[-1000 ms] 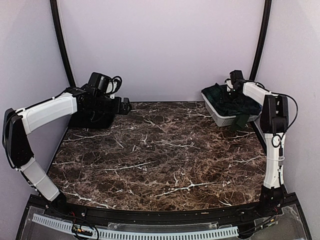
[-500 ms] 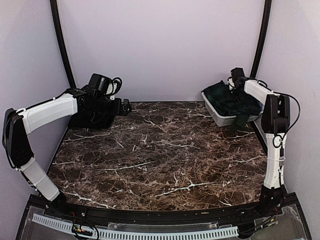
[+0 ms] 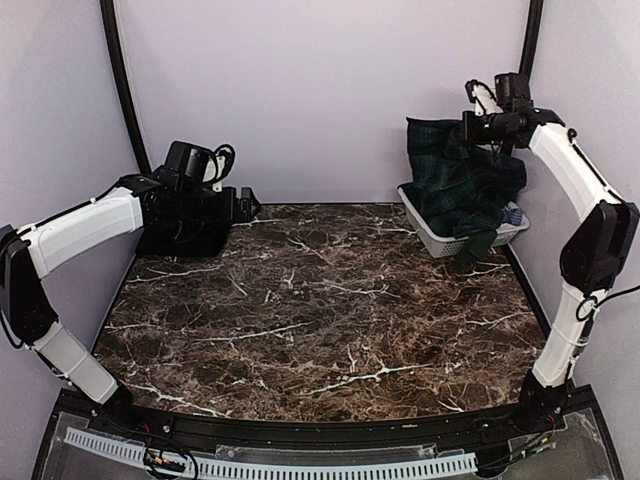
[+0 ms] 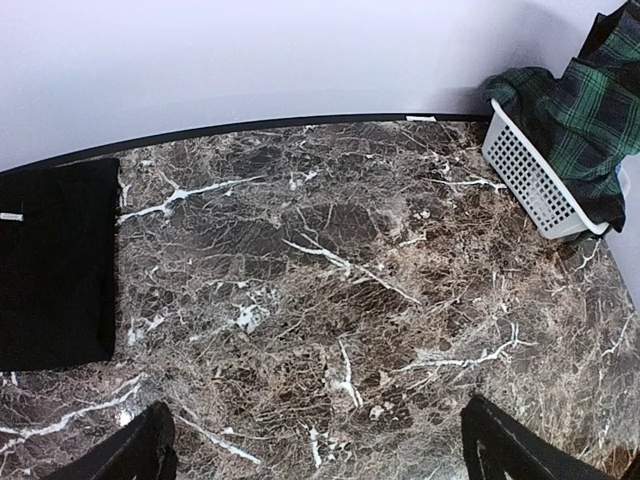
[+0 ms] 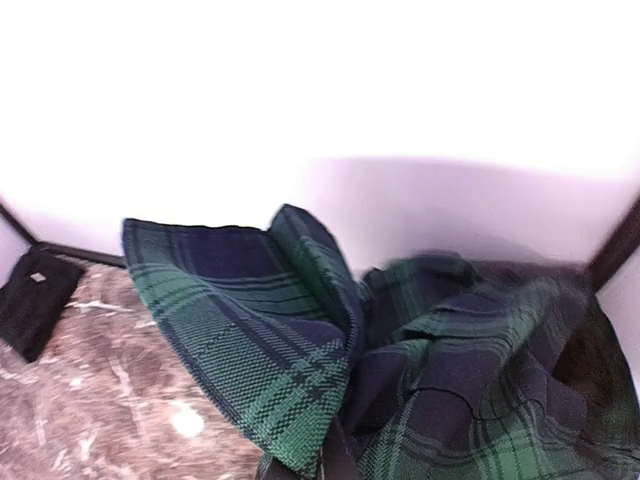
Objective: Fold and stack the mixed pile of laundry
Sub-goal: Pick up the crumpled skirt from the bin, then pass from the right arm to the left
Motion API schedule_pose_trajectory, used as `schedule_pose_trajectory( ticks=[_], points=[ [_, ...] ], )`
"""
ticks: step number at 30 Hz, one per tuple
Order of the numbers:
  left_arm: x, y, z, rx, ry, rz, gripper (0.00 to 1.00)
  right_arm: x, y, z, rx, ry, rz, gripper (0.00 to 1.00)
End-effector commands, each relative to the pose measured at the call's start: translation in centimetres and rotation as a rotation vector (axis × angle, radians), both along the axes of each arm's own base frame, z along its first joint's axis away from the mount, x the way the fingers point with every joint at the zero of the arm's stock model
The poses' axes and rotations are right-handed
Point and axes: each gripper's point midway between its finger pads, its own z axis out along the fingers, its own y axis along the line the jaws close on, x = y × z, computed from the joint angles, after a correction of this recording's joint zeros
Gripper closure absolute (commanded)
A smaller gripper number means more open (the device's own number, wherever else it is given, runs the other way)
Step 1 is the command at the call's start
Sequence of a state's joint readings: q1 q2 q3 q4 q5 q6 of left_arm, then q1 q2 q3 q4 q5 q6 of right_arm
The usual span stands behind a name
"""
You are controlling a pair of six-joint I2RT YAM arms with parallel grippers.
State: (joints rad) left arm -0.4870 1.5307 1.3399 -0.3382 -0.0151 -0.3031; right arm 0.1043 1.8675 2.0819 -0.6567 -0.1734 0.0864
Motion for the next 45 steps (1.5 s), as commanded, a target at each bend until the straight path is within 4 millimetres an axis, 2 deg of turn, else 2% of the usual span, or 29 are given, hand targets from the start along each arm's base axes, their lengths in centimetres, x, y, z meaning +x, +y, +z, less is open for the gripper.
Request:
schedule_pose_trajectory(
  ticks=[1, 3, 6, 9, 11, 16, 19, 22, 25, 27, 28, 29, 30, 32, 35, 38, 43, 44, 45],
  points=[
    [-0.6, 0.1, 1.8, -0.054, -0.038, 0.006, 0.01, -6.2, 8.0, 9.7, 0.119, -0.173, 0.273, 1.0],
    [-0.6, 0.1, 1.9, -0.061, -0.04, 0.011, 0.01, -8.6, 9.8, 12.4, 0.143, -0.218, 0.332, 1.0],
    [-0.7, 0.1, 2.2, -0.077, -0.045, 0.016, 0.01, -12.1, 11.4, 16.0, 0.171, -0.291, 0.401, 1.0],
    [-0.8, 0.1, 2.1, -0.082, -0.042, 0.02, 0.01, -14.6, 11.6, 18.9, 0.182, -0.361, 0.418, 1.0],
    [-0.7, 0.1, 2.1, -0.083, -0.045, 0.02, 0.01, -15.3, 10.8, 20.3, 0.172, -0.406, 0.388, 1.0],
    [-0.7, 0.1, 2.0, -0.087, -0.043, 0.022, 0.01, -14.3, 9.6, 18.7, 0.098, -0.381, 0.315, 1.0],
    [-1.3, -1.1, 1.9, -0.142, -0.028, -0.03, 0.01, -15.5, 9.8, 19.2, 0.137, -0.405, 0.344, 1.0],
    [-2.2, -3.1, 0.0, -0.195, 0.024, -0.099, 0.01, -16.5, 9.1, 21.2, 0.135, -0.441, 0.321, 1.0],
    [-3.9, -5.9, -3.4, -0.105, 0.086, -0.187, 0.01, -18.5, 8.3, 23.7, 0.146, -0.504, 0.316, 1.0],
    [-5.6, -7.1, -5.3, -0.067, 0.122, -0.233, 0.01, -20.2, 8.6, 24.7, 0.173, -0.523, 0.365, 1.0],
    [-6.2, -7.9, -5.2, -0.09, 0.115, -0.256, 0.01, -21.0, 9.0, 24.8, 0.188, -0.518, 0.403, 1.0],
    [-7.1, -7.6, -5.7, -0.106, 0.117, -0.263, 0.01, -21.7, 9.4, 24.7, 0.202, -0.508, 0.441, 1.0],
    [-7.2, -8.3, -4.4, -0.163, 0.074, -0.284, 0.01, -22.2, 10.0, 24.3, 0.218, -0.489, 0.482, 1.0],
    [-7.7, -8.3, -2.1, -0.218, 0.006, -0.298, 0.01, -22.7, 11.2, 22.8, 0.247, -0.431, 0.559, 1.0],
    [-8.5, -8.8, 3.5, -0.301, -0.125, -0.374, 0.01, -22.6, 12.5, 19.1, 0.284, -0.329, 0.63, 1.0],
    [-9.4, -10.6, 8.4, -0.405, -0.274, -0.486, 0.01, -22.9, 14.2, 15.9, 0.325, -0.25, 0.713, 1.0],
    [-10.7, -14.9, 12.6, -0.446, -0.481, -0.657, 0.01, -24.1, 16.1, 14.2, 0.381, -0.199, 0.812, 1.0],
    [-10.9, -16.1, 12.2, -0.437, -0.492, -0.692, 0.01, -24.3, 16.5, 13.8, 0.388, -0.184, 0.83, 1.0],
    [-11.2, -16.7, 13.5, -0.451, -0.54, -0.717, 0.01, -24.5, 16.8, 13.4, 0.395, -0.169, 0.849, 1.0]
  ],
)
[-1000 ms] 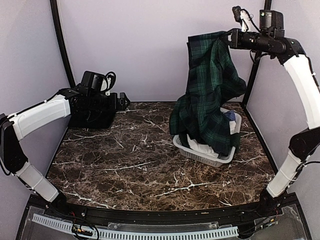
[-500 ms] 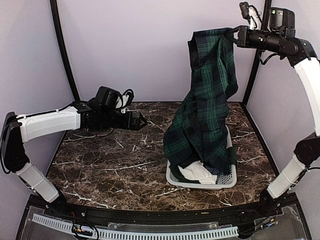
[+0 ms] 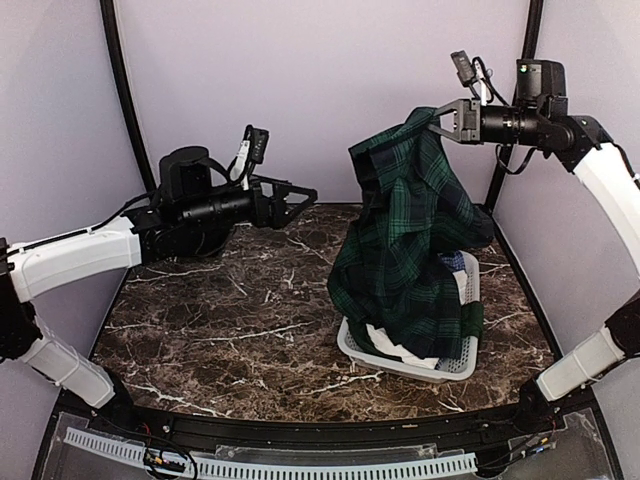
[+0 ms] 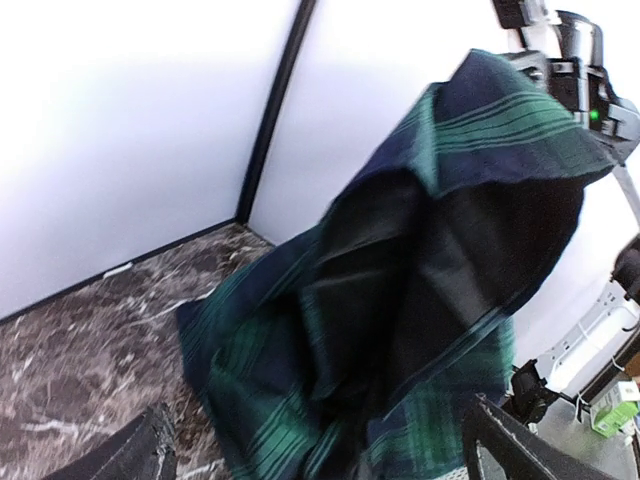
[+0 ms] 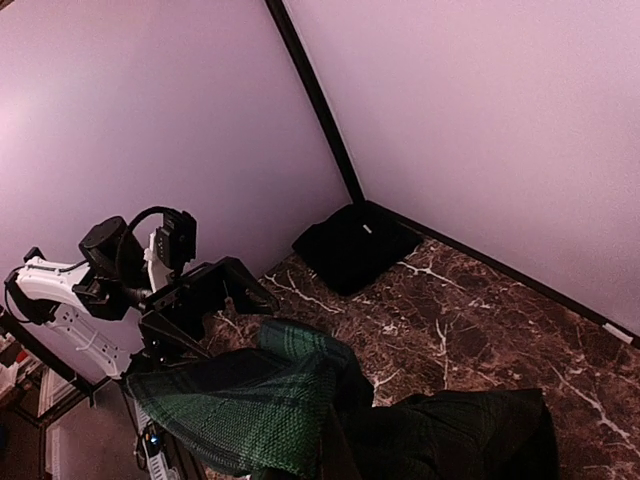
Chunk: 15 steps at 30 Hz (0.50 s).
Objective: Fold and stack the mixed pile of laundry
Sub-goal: Pass from the right arm to the left
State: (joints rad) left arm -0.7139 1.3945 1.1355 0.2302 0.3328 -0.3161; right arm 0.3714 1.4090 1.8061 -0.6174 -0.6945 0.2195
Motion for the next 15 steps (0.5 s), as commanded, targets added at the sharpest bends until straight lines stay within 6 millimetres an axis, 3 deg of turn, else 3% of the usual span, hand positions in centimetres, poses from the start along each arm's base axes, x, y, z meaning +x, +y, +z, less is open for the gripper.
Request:
schedule_pose_trajectory(
  ticks=[1, 9, 15],
  points=[
    [-1.7, -4.8, 4.2, -0.081, -0.255, -0.168, 0.01, -2.5, 1.8, 2.3, 0.089, -0.066, 0.155, 1.0],
    [-2.0, -12.0, 3.5, -0.037, -0.433, -0.262, 0.01, -4.0, 4.0, -0.7, 0.104, 0.025, 0.295, 1.0],
    [-1.6, -15.8, 3.1, -0.089, -0.485, -0.28, 0.01, -5.1, 6.6, -2.2, 0.11, 0.085, 0.394, 1.0]
  ],
)
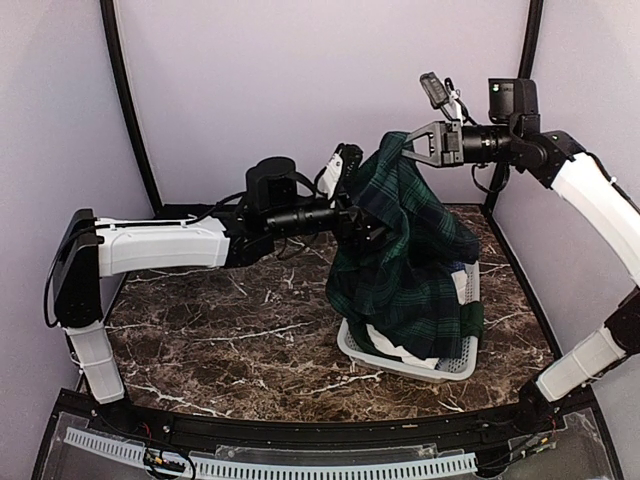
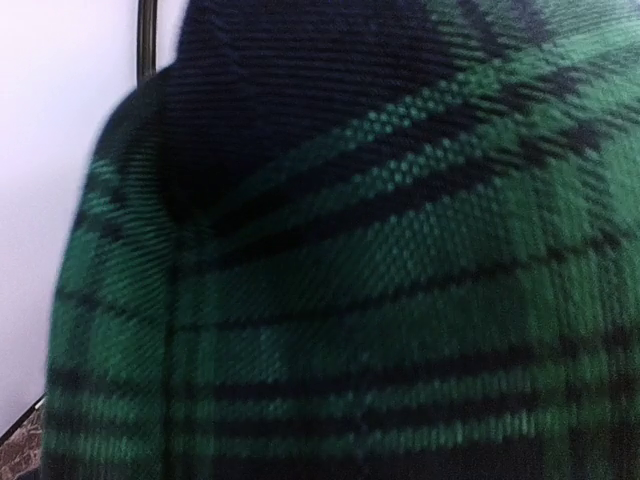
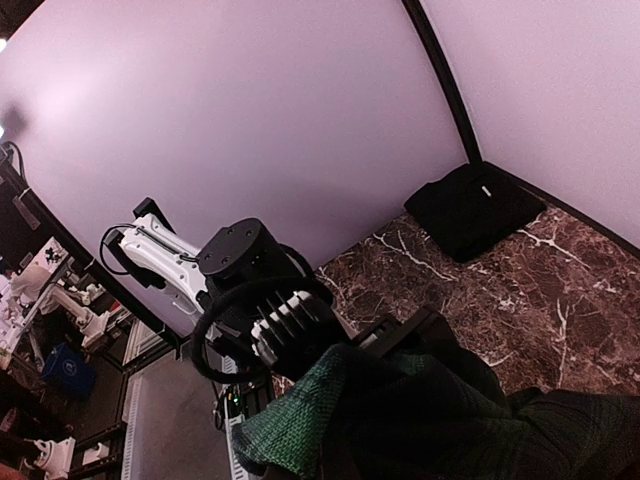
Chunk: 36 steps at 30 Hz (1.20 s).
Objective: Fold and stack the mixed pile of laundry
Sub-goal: Pass from the right arm to the left
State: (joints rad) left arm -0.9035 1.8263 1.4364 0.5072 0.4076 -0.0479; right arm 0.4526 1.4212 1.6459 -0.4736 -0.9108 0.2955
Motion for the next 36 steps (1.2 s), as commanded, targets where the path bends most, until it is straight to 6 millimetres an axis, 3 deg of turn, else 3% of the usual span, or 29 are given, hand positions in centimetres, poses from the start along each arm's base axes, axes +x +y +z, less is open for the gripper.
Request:
schedule_pose_trajectory(
  ticks=[1, 3, 4, 5, 6, 7, 9, 10, 11, 12, 13, 16, 20, 21, 22, 23, 24, 25, 26, 31, 36],
  points=[
    [-0.3, -1.8, 3.1, -0.108, -0.132, -0.026, 0.01, -1.9, 2.3, 1.2, 0.061, -0.03, 0.127, 1.0],
    [0.2, -2.4, 3.4, -0.136, -0.141, -0.006, 0.03, -2.0, 2.6, 1.2, 0.068, -0.017, 0.142, 1.0],
    [0.3, -2.4, 4.1, -0.157, -0.153, -0.001, 0.16, -2.1, 2.6, 1.3, 0.069, -0.016, 0.144, 1.0],
    [0.3, -2.4, 4.2, -0.166, -0.155, -0.003, 0.37, -2.0, 2.4, 1.4, 0.065, -0.021, 0.129, 1.0],
    [0.4, -2.2, 4.8, -0.186, -0.165, 0.004, 0.47, -1.8, 2.1, 1.4, 0.055, -0.031, 0.1, 1.0],
    [0.3, -2.1, 5.0, -0.196, -0.165, 0.008, 0.7, -1.3, 1.7, 1.4, 0.039, -0.041, 0.057, 1.0],
    [0.2, -1.7, 5.8, -0.212, -0.182, 0.018, 0.93, -0.4, 0.5, 1.5, 0.018, -0.062, -0.023, 0.99],
    [0.3, -1.6, 5.8, -0.207, -0.187, 0.024, 0.97, -0.2, -0.3, 1.5, 0.015, -0.072, -0.063, 0.86],
    [0.2, -1.4, 6.2, -0.21, -0.191, 0.028, 1.0, 0.2, -1.0, 1.7, 0.011, -0.079, -0.104, 0.59],
    [0.5, -1.3, 6.3, -0.208, -0.19, 0.039, 1.0, 0.6, -1.9, 1.8, 0.007, -0.086, -0.146, 0.38],
    [0.6, -1.1, 6.9, -0.214, -0.194, 0.046, 1.0, 1.0, -2.8, 1.8, -0.002, -0.094, -0.191, 0.25],
    [2.6, 0.0, 8.8, -0.232, -0.175, 0.123, 1.0, 1.9, -5.8, 1.2, -0.072, -0.138, -0.363, 0.12],
    [4.7, 3.0, 16.3, -0.358, -0.205, 0.211, 1.0, 1.1, -7.7, -1.5, -0.171, -0.141, -0.429, 0.08],
    [5.0, 3.5, 17.3, -0.371, -0.203, 0.223, 1.0, 0.9, -7.9, -2.5, -0.192, -0.127, -0.43, 0.08],
    [5.2, 4.9, 20.1, -0.421, -0.224, 0.237, 1.0, 0.6, -7.9, -3.5, -0.205, -0.113, -0.418, 0.08],
    [5.9, 5.9, 21.1, -0.434, -0.226, 0.269, 1.0, 0.1, -7.9, -4.3, -0.211, -0.1, -0.403, 0.07],
    [5.6, 6.9, 23.6, -0.477, -0.249, 0.278, 1.0, -0.4, -7.7, -4.9, -0.209, -0.093, -0.381, 0.08],
    [6.1, 7.6, 24.4, -0.481, -0.254, 0.301, 1.0, -1.1, -7.5, -5.6, -0.208, -0.083, -0.346, 0.08],
    [5.7, 8.6, 26.5, -0.513, -0.284, 0.312, 1.0, -1.7, -7.2, -6.4, -0.211, -0.076, -0.309, 0.1],
    [5.7, 14.0, 31.7, -0.588, -0.363, 0.435, 1.0, -3.1, -5.5, -10.0, -0.263, -0.01, -0.211, 0.15],
    [5.3, 18.8, 34.6, -0.624, -0.397, 0.536, 1.0, -4.7, -2.4, -14.4, -0.388, 0.039, -0.103, 0.18]
  ],
)
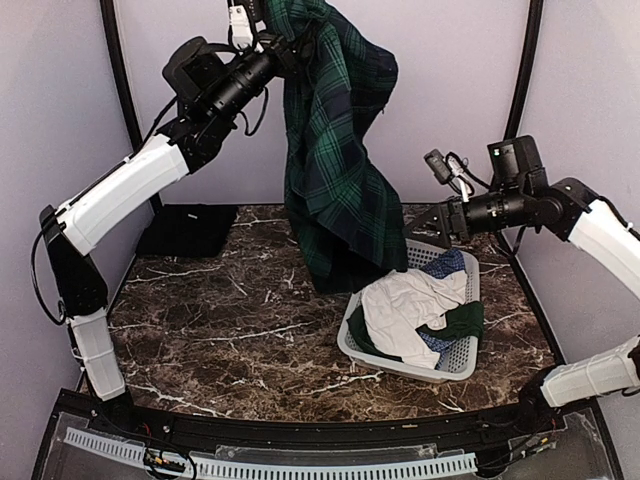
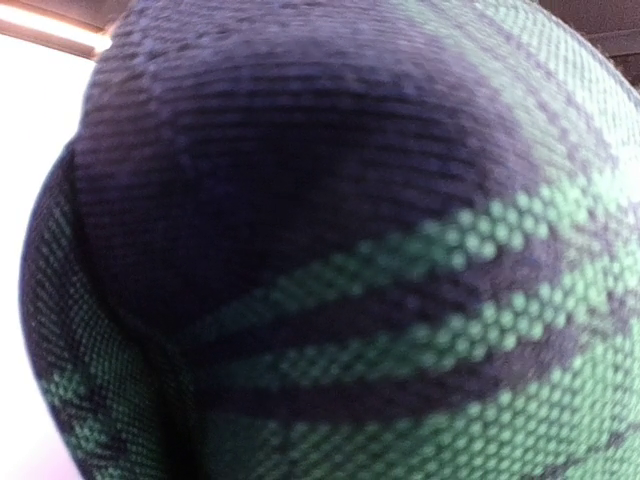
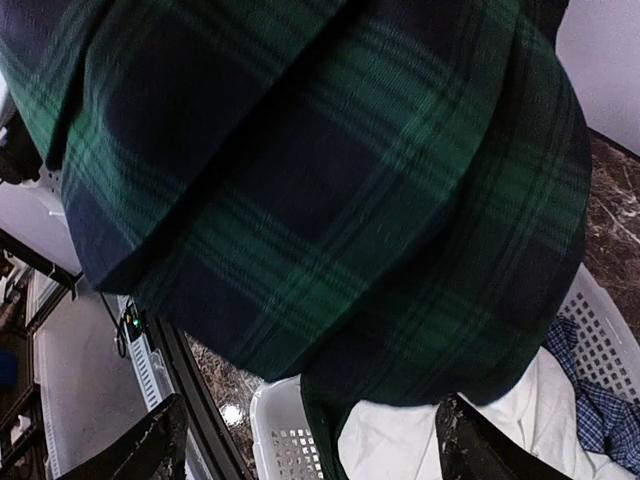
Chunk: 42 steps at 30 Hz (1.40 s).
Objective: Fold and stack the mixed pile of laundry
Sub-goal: Pass from the right arm to the left, then place the crumpled skirt at the center of the board.
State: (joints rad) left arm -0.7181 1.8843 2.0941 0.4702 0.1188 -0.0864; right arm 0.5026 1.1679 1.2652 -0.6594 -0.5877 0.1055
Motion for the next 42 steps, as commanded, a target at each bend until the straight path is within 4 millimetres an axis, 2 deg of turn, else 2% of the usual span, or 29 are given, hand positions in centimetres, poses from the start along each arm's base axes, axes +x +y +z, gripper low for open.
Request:
schedule_pose_trajectory(
  ticks=[1, 4, 7, 12, 14, 15, 16, 17, 18, 19, 20, 21, 22, 23, 24, 25, 26, 27, 28, 29, 31, 33, 35, 37, 38, 42],
  points=[
    [-4.1, 7.5, 7.9, -0.127, -0.126, 0.119, 1.0, -1.8, 2.4, -3.3, -0.091, 0.027, 0.098, 0.19],
    [-4.3, 9.6, 9.0, -0.136, -0.13, 0.15, 1.0, -2.9, 3.7, -5.1, -0.118, 0.056, 0.143, 0.18],
    [-4.6, 10.9, 9.8, -0.156, -0.11, 0.133, 1.0, -2.8, 4.1, -6.3, -0.138, 0.068, 0.134, 0.18],
    [-5.5, 9.4, 8.5, -0.098, -0.04, -0.005, 1.0, -2.6, 4.6, -6.1, -0.11, 0.064, 0.135, 0.17],
    [-6.5, 9.5, 8.0, -0.074, -0.011, -0.038, 1.0, -2.5, 4.6, -6.5, -0.123, 0.072, 0.135, 0.17],
    [-6.0, 9.0, 6.4, -0.049, 0.029, -0.045, 1.0, -2.5, 4.5, -6.8, -0.134, 0.075, 0.13, 0.17],
    [-7.1, 9.8, 6.6, -0.055, 0.047, -0.056, 1.0, -2.5, 4.5, -7.2, -0.144, 0.077, 0.125, 0.17],
    [-6.1, 9.1, 3.8, -0.026, 0.114, -0.061, 1.0, -2.5, 4.5, -7.3, -0.145, 0.078, 0.125, 0.17],
    [-7.5, 10.0, 4.0, -0.043, 0.119, -0.08, 1.0, -2.6, 4.5, -7.4, -0.143, 0.081, 0.124, 0.17],
    [-6.4, 9.0, 0.2, 0.003, 0.194, -0.084, 1.0, -2.7, 4.5, -7.4, -0.138, 0.083, 0.126, 0.17],
    [-7.7, 10.0, 0.1, -0.01, 0.205, -0.095, 1.0, -2.9, 4.6, -7.4, -0.133, 0.089, 0.13, 0.17],
    [-6.6, 9.2, -4.2, 0.03, 0.294, -0.093, 1.0, -3.0, 4.7, -7.5, -0.129, 0.092, 0.136, 0.17],
    [-6.8, 9.3, -7.5, 0.048, 0.365, -0.101, 1.0, -3.2, 4.8, -7.6, -0.131, 0.098, 0.14, 0.17],
    [-6.9, 9.4, -9.0, 0.057, 0.398, -0.109, 1.0, -3.4, 4.9, -7.9, -0.138, 0.104, 0.146, 0.17],
    [-6.9, 9.4, -12.8, 0.078, 0.486, -0.109, 1.0, -3.8, 5.0, -8.3, -0.151, 0.111, 0.152, 0.17],
    [-6.7, 9.6, -15.0, 0.084, 0.537, -0.098, 0.99, -4.0, 5.1, -8.7, -0.168, 0.115, 0.152, 0.17],
    [-6.7, 9.7, -19.0, 0.108, 0.63, -0.089, 0.84, -4.1, 5.2, -9.1, -0.187, 0.12, 0.151, 0.17],
    [-6.4, 10.0, -21.1, 0.12, 0.682, -0.062, 0.72, -4.3, 5.2, -9.5, -0.205, 0.122, 0.147, 0.17],
    [-6.4, 10.2, -25.4, 0.166, 0.789, -0.039, 0.5, -4.5, 5.3, -9.8, -0.222, 0.125, 0.144, 0.17],
    [-6.4, 10.7, -28.0, 0.203, 0.86, 0.001, 0.42, -4.7, 5.3, -10.1, -0.232, 0.128, 0.142, 0.17],
    [-6.2, 12.4, -32.0, 0.256, 0.962, 0.109, 0.07, -5.1, 5.4, -10.7, -0.248, 0.142, 0.141, 0.17],
    [-6.3, 14.3, -33.5, 0.281, 0.995, 0.21, 0.02, -5.7, 5.4, -11.2, -0.276, 0.152, 0.139, 0.17],
    [-6.5, 16.1, -32.8, 0.279, 0.976, 0.292, 0.01, -6.4, 5.5, -11.9, -0.307, 0.165, 0.148, 0.17],
    [-6.5, 16.9, -32.2, 0.297, 0.962, 0.335, 0.01, -7.4, 5.6, -13.0, -0.351, 0.182, 0.161, 0.16],
    [-6.4, 16.9, -31.4, 0.295, 0.951, 0.337, 0.01, -7.8, 5.7, -13.5, -0.37, 0.192, 0.168, 0.16],
    [-6.4, 16.8, -30.6, 0.301, 0.945, 0.336, 0.01, -10.4, 6.8, -15.6, -0.437, 0.225, 0.227, 0.16]
  ],
)
